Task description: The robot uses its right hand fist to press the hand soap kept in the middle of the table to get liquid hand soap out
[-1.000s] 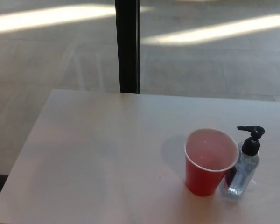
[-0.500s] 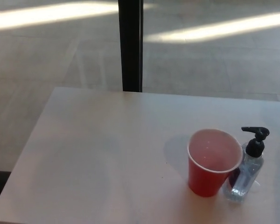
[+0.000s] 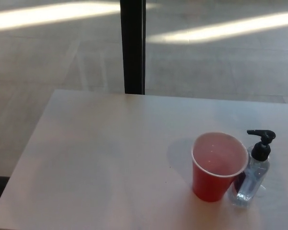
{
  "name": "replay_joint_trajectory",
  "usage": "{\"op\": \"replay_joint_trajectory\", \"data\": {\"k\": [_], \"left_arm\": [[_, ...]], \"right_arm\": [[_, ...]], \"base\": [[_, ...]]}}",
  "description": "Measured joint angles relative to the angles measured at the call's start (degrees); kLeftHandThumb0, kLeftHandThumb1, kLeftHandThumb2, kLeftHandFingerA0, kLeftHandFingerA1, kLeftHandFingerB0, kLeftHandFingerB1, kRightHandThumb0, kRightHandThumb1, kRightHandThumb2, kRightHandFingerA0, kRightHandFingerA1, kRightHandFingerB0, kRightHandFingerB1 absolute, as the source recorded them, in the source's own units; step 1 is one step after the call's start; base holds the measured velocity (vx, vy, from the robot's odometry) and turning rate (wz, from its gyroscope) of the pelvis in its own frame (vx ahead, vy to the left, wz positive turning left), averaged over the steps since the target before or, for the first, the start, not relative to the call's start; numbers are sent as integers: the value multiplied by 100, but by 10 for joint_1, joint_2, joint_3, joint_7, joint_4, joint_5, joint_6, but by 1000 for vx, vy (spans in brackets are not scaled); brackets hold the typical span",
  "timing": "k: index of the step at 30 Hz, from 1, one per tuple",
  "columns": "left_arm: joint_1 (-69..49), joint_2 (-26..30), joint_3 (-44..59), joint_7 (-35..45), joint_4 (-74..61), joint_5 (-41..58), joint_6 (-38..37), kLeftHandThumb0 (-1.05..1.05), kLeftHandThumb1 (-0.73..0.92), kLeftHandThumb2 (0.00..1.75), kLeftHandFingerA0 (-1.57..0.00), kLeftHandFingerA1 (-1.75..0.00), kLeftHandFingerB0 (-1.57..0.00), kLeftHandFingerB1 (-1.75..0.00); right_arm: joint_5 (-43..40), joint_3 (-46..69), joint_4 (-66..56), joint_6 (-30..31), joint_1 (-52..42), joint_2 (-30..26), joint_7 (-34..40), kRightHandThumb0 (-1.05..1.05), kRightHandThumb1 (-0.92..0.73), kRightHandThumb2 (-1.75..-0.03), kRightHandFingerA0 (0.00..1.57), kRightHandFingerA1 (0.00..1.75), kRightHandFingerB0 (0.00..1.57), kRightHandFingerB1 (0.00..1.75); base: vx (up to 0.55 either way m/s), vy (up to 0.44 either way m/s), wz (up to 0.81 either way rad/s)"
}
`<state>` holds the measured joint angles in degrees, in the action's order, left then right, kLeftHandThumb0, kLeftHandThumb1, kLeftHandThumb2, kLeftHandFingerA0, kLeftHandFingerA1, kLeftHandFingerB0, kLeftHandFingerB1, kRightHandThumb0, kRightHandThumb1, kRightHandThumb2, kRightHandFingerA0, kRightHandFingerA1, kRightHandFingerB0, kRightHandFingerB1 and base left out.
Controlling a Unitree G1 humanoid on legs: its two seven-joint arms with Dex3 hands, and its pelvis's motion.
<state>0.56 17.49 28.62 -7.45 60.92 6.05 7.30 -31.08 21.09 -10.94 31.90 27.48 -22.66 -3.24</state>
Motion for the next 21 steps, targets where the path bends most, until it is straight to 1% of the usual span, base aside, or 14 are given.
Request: {"op": "replay_joint_trajectory", "data": {"k": [1,3,5,6,7,8,9,10,12,13,15,16,17,21], "left_arm": [[1,0,0,-1,2,0,0,-47,89,124,-53,-116,-36,-106],[4,0,0,-1,4,1,0,-45,89,125,-53,-111,-32,-95],[4,1,-1,-2,4,2,0,-45,89,125,-53,-111,-33,-96],[4,1,-2,-2,3,2,1,-48,88,125,-54,-117,-39,-110],[4,1,-3,-2,3,3,2,-48,89,124,-54,-119,-41,-113],[4,2,-3,-3,4,4,3,-48,88,124,-54,-119,-42,-116],[4,2,-4,-3,5,5,3,-48,86,126,-53,-113,-35,-102],[4,2,-4,-3,5,7,3,-46,88,124,-53,-111,-36,-99],[5,2,-5,-4,5,9,3,-46,88,124,-53,-111,-36,-99],[5,2,-6,-5,5,10,3,-46,88,126,-50,-104,-30,-89],[5,2,-7,-6,5,10,3,-48,86,124,-53,-108,-37,-96],[7,3,-9,-7,8,10,3,-47,87,126,-53,-107,-35,-92],[8,4,-10,-8,10,11,3,-48,86,127,-54,-107,-42,-102],[9,5,-13,-8,12,12,3,-47,88,126,-52,-105,-35,-93]], "right_arm": [[-4,-15,-2,9,-3,0,-6,-22,-53,-122,96,175,74,152],[-9,-35,-6,25,-9,1,-13,-19,-54,-123,93,175,72,153],[-11,-57,-7,39,-16,1,-21,-20,-54,-125,94,175,72,153],[-11,-66,-6,45,-20,1,-25,-20,-57,-123,95,175,73,152],[-12,-77,-4,54,-23,1,-31,-20,-56,-124,96,175,73,153],[-12,-83,-2,59,-24,2,-34,-20,-57,-123,97,175,67,159],[-12,-87,1,63,-24,2,-37,-21,-59,-121,98,175,67,160],[-12,-91,4,68,-24,2,-41,-20,-60,-121,99,175,74,153],[-12,-95,11,73,-23,3,-46,-20,-60,-121,99,175,74,153],[-12,-96,13,75,-23,5,-48,-19,-59,-121,99,175,68,159],[-12,-96,17,78,-23,8,-53,-20,-57,-123,97,175,68,161],[-11,-96,19,78,-23,10,-55,-20,-56,-124,97,175,67,162],[-11,-96,20,79,-23,12,-57,-19,-58,-122,94,175,71,157],[-8,-98,16,84,-26,17,-61,-19,-57,-123,92,175,69,158]], "base": [[0,0,0],[0,0,0],[0,0,0],[0,0,0],[0,0,0],[0,0,0],[0,0,0],[0,0,0],[0,0,0],[0,0,0],[0,0,0],[0,0,0],[0,0,0],[0,0,0]]}}
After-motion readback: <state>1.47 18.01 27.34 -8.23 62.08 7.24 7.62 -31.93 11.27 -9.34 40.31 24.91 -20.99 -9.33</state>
